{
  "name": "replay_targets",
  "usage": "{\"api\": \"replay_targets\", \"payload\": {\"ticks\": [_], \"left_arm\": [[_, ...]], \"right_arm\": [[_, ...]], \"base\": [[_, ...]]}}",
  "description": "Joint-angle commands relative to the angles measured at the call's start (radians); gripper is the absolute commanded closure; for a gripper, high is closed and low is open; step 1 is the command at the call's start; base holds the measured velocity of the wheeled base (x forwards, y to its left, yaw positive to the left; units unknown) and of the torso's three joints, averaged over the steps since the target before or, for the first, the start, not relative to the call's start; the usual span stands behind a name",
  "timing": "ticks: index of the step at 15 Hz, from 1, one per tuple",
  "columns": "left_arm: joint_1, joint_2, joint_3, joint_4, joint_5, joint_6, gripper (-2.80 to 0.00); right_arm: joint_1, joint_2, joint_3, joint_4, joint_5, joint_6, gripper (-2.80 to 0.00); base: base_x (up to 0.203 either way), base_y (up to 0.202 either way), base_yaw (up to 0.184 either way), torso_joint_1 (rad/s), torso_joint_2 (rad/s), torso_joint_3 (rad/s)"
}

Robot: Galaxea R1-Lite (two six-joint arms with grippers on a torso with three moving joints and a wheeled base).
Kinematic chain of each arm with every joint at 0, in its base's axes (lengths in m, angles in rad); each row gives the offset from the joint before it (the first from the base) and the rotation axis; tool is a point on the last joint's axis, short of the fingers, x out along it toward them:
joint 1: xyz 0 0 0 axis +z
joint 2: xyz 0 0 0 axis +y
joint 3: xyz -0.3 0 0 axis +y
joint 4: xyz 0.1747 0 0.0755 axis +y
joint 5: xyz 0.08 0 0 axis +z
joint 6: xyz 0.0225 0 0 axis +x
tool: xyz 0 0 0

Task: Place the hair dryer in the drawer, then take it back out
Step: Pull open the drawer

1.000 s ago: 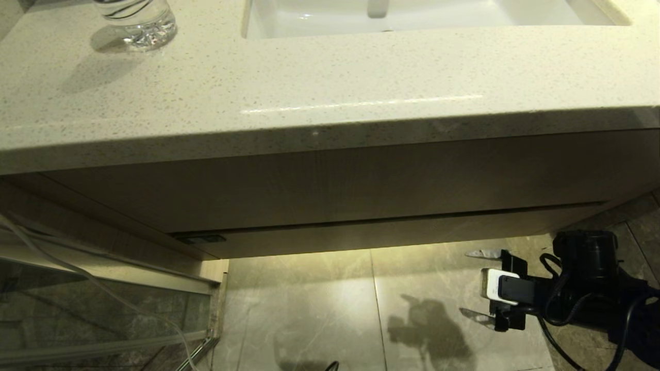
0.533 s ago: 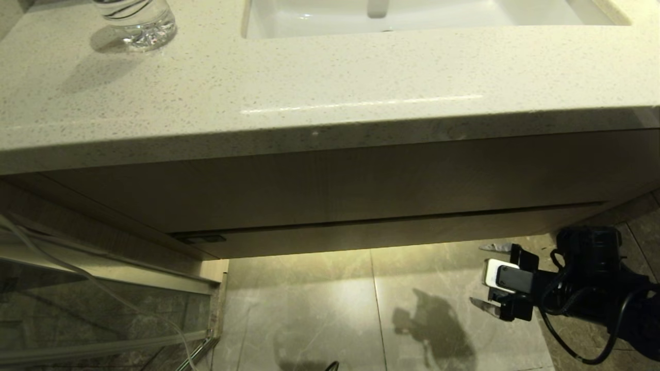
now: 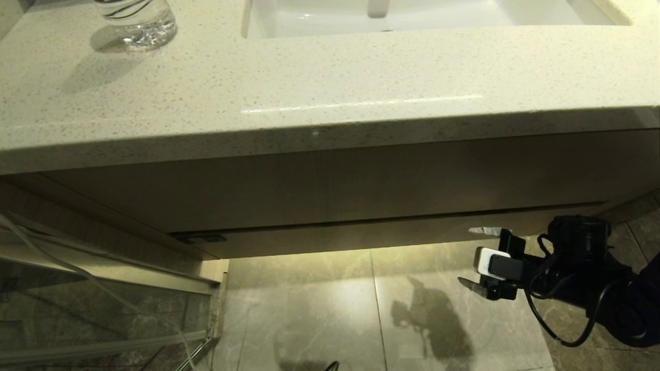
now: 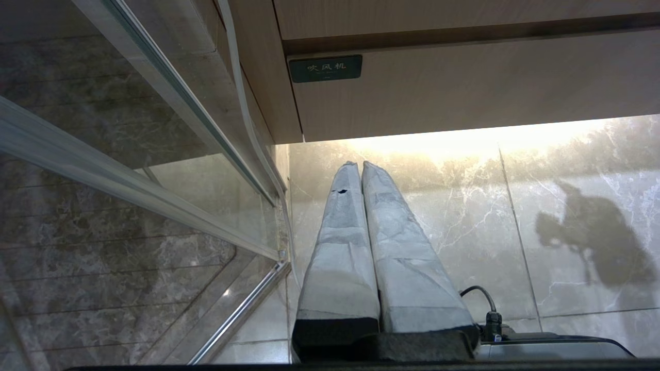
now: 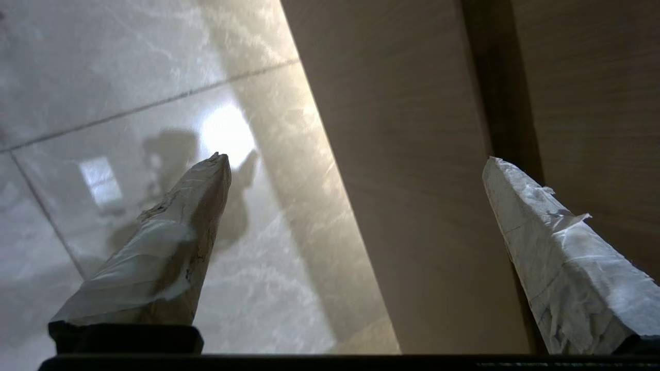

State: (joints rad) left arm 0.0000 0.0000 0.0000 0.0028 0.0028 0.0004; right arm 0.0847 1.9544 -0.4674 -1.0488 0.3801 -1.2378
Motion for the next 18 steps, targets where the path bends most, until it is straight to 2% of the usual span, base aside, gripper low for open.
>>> {"api": "replay_targets", "payload": {"ticks": [1,5,18], "left_arm": [[0.0,0.0,0.0,0.0,0.0,0.0,0.0],[0.0,0.0,0.0,0.0,0.0,0.0,0.0],[0.0,0.0,0.0,0.0,0.0,0.0,0.0]], "right_arm": [[-0.028,0.041,-0.008,-0.022,0.044,-0.024,-2.8],[-0.036,0.084,-0.045,-0.034,0.085,-0.034,-2.8],[-0.034,0.194,-0.177,-0.079,0.089,-0.029,-2.8]], "base": [[0.0,0.0,0.0,0.0,0.0,0.0],[0.0,0.0,0.0,0.0,0.0,0.0],[0.0,0.0,0.0,0.0,0.0,0.0]]}}
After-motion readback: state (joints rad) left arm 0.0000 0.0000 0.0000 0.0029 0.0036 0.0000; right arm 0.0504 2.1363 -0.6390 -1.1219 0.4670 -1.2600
